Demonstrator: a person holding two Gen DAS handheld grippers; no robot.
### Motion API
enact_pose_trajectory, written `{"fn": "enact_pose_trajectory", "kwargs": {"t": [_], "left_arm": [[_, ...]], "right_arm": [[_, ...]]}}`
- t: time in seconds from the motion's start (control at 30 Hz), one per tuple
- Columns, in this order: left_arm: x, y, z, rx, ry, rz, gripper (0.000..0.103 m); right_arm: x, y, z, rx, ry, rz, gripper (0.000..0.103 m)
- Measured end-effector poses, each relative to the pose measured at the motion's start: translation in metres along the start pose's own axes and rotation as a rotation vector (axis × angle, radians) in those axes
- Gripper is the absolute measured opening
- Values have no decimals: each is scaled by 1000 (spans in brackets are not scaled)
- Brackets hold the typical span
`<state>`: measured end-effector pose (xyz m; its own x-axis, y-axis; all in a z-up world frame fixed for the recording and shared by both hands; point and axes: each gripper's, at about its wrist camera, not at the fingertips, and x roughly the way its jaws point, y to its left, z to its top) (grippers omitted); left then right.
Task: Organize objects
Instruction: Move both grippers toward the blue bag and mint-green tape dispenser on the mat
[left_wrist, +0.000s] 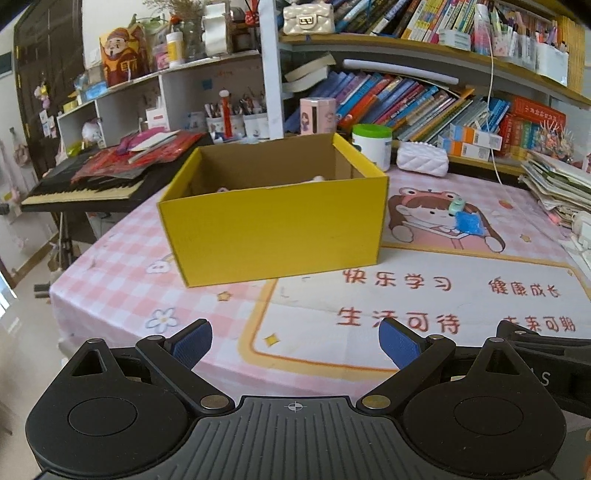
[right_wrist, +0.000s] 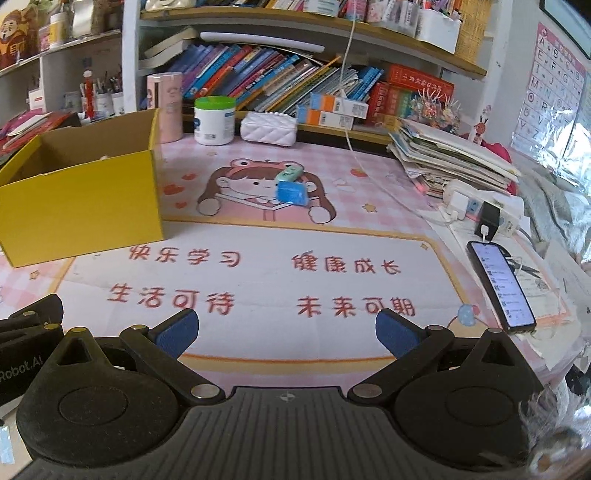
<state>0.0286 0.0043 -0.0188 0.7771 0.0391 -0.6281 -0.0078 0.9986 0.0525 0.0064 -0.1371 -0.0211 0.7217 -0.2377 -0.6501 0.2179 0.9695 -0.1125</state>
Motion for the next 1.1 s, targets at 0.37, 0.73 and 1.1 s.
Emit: {"fn": "enact_pose_trajectory", "kwargs": {"t": [0.37,0.73,1.1], "left_arm": [[26,-37,25,-34,13,11,98],[59,-86,50,-87,28,21,98],[93,-134,55,-90,88,10,98]], "right_arm": [[45,-31,33,-25,12,26,103],[95,-69,70,-63,2,84,100],[151,-104,92,-87,29,142,93]]}}
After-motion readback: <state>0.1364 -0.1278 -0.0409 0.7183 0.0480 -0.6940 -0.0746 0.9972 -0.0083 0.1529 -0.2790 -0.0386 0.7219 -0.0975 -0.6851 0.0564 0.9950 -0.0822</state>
